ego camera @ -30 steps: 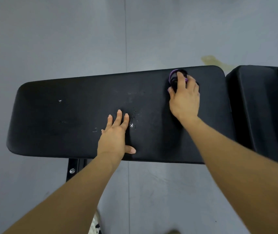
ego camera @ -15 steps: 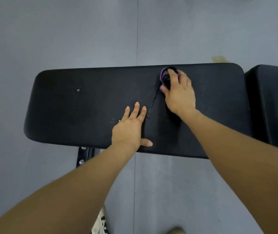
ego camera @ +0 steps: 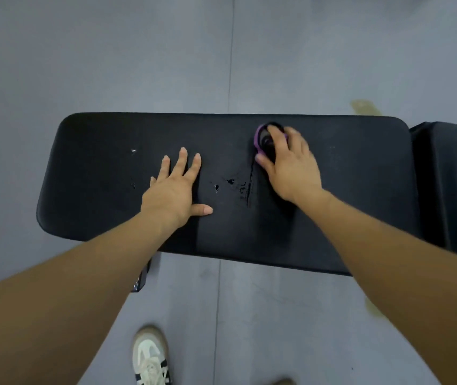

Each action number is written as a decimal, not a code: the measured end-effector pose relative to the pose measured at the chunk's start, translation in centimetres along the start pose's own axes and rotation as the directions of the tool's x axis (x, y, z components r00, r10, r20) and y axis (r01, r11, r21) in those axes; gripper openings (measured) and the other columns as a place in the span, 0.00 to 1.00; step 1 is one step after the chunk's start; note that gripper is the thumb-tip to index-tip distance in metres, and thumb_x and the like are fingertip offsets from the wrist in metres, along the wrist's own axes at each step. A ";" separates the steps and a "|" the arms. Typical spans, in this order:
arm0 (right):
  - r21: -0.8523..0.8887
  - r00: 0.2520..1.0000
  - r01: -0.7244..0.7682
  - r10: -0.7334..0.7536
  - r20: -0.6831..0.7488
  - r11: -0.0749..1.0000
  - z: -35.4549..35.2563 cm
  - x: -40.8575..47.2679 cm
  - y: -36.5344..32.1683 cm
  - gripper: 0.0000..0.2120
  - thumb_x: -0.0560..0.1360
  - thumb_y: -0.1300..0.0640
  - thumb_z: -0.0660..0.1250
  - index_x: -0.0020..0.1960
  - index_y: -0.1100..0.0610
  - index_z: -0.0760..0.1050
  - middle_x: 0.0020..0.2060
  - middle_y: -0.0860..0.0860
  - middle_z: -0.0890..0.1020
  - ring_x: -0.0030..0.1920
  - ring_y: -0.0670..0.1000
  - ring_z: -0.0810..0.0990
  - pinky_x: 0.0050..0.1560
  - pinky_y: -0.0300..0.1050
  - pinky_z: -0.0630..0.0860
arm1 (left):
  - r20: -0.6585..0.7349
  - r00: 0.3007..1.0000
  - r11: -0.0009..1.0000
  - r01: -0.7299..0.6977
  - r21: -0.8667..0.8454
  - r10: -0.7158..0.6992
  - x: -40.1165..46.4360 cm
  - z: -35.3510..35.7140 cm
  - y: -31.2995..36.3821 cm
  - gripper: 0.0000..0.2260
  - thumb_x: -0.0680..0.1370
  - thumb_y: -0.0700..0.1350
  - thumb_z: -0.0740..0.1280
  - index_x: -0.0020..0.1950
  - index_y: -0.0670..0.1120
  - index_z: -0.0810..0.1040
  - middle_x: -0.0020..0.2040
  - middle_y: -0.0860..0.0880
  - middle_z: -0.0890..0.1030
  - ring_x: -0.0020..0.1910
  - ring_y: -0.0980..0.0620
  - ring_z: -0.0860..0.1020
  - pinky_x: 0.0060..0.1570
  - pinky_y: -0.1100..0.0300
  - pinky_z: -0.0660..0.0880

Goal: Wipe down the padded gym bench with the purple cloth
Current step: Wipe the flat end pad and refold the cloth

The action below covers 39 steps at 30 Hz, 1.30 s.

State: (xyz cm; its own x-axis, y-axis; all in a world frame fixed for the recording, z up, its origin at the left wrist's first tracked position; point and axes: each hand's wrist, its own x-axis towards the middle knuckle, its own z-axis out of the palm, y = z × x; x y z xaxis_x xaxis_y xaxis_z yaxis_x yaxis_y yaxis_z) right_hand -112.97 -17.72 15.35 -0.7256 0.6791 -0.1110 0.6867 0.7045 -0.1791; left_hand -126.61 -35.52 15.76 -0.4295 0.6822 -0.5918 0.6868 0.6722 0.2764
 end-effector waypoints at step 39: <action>0.109 0.958 -0.179 0.199 -0.207 0.978 1.8 -1.0 -3.5 0.24 0.78 0.52 0.62 0.72 0.56 0.64 0.69 0.63 0.67 0.68 0.64 0.65 0.67 0.57 0.62 | 0.038 0.999 1.000 0.015 -0.008 -0.014 1.2 -0.4 0.9 0.50 0.69 0.54 0.74 0.77 0.49 0.40 0.77 0.48 0.37 0.76 0.38 0.40 0.71 0.40 0.59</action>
State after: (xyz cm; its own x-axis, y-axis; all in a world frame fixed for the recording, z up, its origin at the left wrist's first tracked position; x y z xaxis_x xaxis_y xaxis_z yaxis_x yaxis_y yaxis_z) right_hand -114.67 -21.23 14.33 -0.5496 0.8332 0.0608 0.7968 0.5447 -0.2615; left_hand -126.74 -34.02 15.59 -0.4167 0.6611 -0.6239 0.6755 0.6845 0.2741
